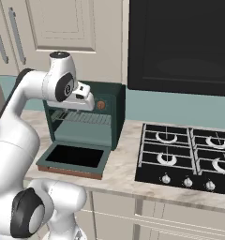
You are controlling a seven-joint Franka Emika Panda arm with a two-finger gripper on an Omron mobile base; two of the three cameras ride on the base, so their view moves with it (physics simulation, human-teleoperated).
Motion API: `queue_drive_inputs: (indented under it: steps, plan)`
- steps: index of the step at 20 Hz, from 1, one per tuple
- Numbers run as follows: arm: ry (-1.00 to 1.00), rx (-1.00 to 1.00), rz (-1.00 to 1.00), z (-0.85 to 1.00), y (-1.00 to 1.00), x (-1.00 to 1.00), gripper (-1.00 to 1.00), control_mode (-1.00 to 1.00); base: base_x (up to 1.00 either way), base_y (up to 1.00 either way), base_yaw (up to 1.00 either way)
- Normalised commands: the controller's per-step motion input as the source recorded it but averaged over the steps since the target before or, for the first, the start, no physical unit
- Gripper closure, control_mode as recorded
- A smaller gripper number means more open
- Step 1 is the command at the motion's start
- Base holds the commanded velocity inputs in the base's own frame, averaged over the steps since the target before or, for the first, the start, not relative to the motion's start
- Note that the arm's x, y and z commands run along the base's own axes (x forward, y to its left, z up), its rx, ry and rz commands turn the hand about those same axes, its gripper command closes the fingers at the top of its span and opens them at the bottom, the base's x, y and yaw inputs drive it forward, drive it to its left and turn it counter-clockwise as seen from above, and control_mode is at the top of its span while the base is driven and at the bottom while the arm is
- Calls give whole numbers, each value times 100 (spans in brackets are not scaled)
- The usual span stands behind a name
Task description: Pick up the heated bread from the toaster oven and place it in the bowl. Then move the bread bowl to the dining counter.
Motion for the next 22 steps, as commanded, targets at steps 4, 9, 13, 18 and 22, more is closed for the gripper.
queue_drive_inputs:
  steps: [4, 9, 13, 18, 22]
  plan:
    - [-2, -1, 0, 0, 1, -22, -100, -100, 0, 0, 0]
    - [-31, -10, 0, -25, 30, -67, -100, -100, 0, 0, 0]
    - [-31, 0, 0, -43, 26, -34, -100, -100, 0, 0, 0]
    - [-21, 8, 0, -24, 0, 1, -100, -100, 0, 0, 0]
    - [-10, 1, 0, -21, -1, 18, -100, -100, 0, 0, 0]
